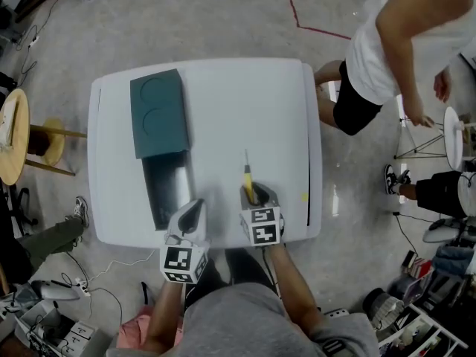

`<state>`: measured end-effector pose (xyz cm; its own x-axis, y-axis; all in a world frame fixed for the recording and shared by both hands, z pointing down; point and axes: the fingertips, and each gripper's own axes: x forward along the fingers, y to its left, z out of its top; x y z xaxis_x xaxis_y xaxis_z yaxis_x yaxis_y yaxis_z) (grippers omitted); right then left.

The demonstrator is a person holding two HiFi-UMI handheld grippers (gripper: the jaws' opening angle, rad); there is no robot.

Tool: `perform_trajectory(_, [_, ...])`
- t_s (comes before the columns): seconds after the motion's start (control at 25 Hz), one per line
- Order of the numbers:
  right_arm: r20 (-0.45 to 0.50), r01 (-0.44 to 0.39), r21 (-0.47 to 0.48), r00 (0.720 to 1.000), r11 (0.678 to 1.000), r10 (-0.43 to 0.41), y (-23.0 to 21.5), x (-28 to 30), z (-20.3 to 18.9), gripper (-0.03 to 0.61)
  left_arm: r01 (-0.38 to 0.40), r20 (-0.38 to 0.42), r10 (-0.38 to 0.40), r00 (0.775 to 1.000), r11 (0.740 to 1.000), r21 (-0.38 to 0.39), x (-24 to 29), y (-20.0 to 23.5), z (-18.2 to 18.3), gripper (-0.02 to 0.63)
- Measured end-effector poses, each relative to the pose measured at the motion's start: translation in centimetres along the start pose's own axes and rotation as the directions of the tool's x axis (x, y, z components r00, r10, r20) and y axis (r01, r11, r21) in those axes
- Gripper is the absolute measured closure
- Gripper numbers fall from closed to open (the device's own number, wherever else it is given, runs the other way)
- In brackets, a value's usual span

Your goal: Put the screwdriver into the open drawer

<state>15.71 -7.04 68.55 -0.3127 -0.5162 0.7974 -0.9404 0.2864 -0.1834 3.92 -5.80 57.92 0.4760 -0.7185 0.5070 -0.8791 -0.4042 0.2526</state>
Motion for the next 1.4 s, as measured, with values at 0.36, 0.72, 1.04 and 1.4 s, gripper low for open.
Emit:
perform_trajectory(0.36, [0.005,0.004,0.014,1.000,1.000,-0.004,-0.5,-0.3,0.1,0.495,-0.013,0.005,0.013,1.000,1.000,-0.003,-0.6,0.2,0.1,0.601])
perform_trajectory(0.72, [0.045,-0.027,0.029,0.999,0.999,0.025,0.1,-1.4,1.5,0.497,-0.036,0.014,0.036,0.999,0.999,-0.001,-1.6,0.6,0.4,0.601])
perform_trajectory(1.04, [0.151,-0.055,0.010,0.987,0.998,0.053,1.2,-4.7,4.9,0.497,-0.069,0.068,0.068,0.995,0.998,0.010,-3.2,0.8,2.1,0.601])
perform_trajectory(1.4, [0.272,-0.101,-0.064,0.956,0.993,0.115,4.7,-9.8,8.5,0.497,-0.119,0.146,0.114,0.983,0.993,0.025,-7.0,1.0,4.4,0.601])
